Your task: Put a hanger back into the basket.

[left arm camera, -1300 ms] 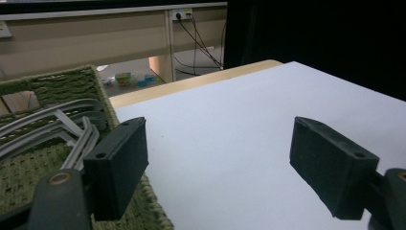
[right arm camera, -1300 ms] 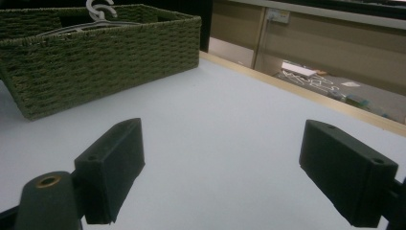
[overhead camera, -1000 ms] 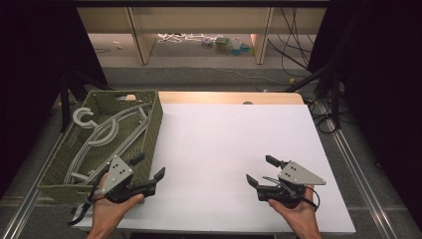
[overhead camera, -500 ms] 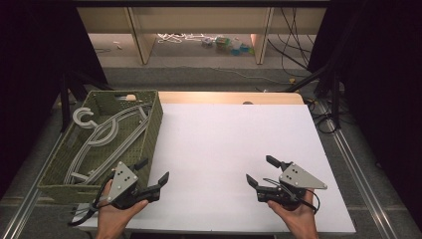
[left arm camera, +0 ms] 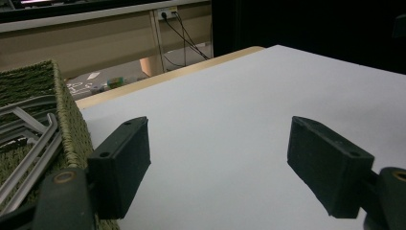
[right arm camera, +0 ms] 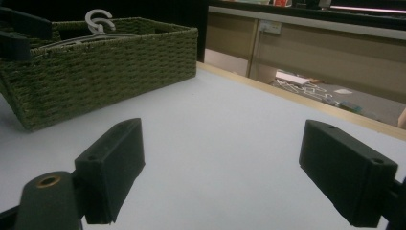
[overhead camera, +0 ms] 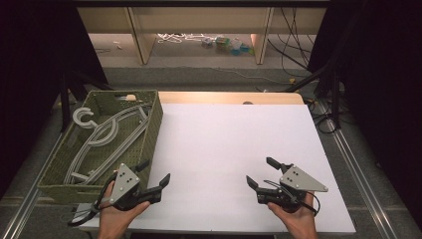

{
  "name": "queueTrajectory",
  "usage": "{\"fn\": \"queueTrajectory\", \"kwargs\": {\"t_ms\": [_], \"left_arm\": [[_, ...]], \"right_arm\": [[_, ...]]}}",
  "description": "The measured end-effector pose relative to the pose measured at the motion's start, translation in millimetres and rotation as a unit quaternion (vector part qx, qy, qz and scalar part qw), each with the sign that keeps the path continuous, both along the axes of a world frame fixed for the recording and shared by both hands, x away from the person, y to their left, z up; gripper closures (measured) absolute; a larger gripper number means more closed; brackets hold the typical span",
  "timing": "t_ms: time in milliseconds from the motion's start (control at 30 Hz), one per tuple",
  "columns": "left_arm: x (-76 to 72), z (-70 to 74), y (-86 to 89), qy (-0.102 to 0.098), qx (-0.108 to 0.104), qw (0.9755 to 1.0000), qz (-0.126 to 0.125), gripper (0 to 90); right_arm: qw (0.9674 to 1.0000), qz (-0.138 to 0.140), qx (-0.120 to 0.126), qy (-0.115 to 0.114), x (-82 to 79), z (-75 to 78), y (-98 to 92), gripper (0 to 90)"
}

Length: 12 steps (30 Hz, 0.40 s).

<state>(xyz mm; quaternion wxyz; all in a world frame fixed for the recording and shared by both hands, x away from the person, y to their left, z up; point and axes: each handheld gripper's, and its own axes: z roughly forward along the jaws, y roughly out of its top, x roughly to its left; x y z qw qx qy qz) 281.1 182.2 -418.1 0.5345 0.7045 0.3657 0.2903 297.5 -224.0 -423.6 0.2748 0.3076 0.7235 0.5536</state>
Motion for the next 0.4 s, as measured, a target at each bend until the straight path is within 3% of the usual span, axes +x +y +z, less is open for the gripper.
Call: {"fn": "queueTrajectory", "kwargs": {"t_ms": [67, 167, 400], "left_arm": [[-0.1, 0.5, 0.5, -0.003, 0.000, 1.0000, 0.001, 22.3], [0.8, 0.3, 1.5, 0.005, -0.011, 0.9999, 0.002, 22.3], [1.9, -1.3, 4.0, 0.008, -0.018, 0.9998, 0.010, 23.0]], "right_arm": [[1.0000, 0.000, 0.001, 0.000, 0.1, -0.1, -0.1, 16.4], [0.9998, 0.004, 0.002, 0.017, -1.5, 0.2, 1.0, 16.4], [1.0000, 0.005, -0.002, 0.001, 0.6, -0.3, 0.7, 16.3]]}}
